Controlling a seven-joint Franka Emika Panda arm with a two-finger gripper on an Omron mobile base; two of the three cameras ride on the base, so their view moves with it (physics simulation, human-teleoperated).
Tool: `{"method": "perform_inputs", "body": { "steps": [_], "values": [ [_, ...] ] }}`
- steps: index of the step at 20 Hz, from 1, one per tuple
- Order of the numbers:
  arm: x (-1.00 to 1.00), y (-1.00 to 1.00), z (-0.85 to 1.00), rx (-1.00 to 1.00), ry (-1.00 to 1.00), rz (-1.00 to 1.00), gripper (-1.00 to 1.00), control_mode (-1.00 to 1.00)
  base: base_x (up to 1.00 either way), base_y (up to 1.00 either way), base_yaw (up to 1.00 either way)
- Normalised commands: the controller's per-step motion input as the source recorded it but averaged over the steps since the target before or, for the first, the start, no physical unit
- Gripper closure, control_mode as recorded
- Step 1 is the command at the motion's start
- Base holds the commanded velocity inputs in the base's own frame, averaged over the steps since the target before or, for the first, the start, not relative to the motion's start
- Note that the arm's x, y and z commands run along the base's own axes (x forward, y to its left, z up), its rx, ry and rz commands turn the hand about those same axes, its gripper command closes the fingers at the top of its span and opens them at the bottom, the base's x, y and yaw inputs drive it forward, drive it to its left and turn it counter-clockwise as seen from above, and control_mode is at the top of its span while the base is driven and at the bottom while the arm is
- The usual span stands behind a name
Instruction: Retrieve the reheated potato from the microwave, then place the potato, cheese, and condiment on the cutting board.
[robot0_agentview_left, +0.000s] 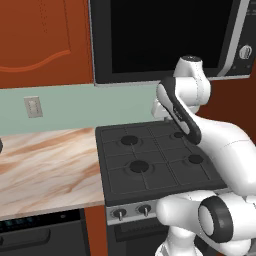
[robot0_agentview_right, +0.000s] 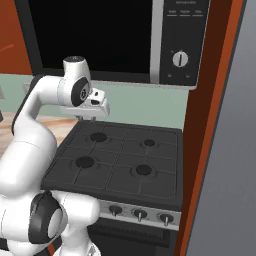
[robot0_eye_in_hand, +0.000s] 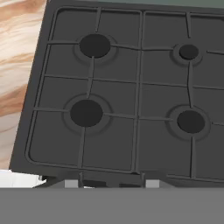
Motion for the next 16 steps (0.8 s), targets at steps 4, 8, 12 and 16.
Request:
{"method": "perform_inputs", "body": {
  "steps": [4, 8, 12, 16],
  "values": [
    [-0.04, 0.0, 0.0, 0.0, 0.0, 0.0, -1.0, -1.0, 0.0, 0.0, 0.0],
    [-0.24, -0.01, 0.0, 0.0, -0.08, 0.0, -1.0, -1.0, 0.0, 0.0, 0.0],
    [-0.3, -0.02, 0.04, 0.0, -0.24, -0.01, -1.0, -1.0, 0.0, 0.0, 0.0],
    [-0.25, -0.06, 0.2, 0.0, -0.21, -0.06, -1.0, -1.0, 0.0, 0.0, 0.0]
  ]
}}
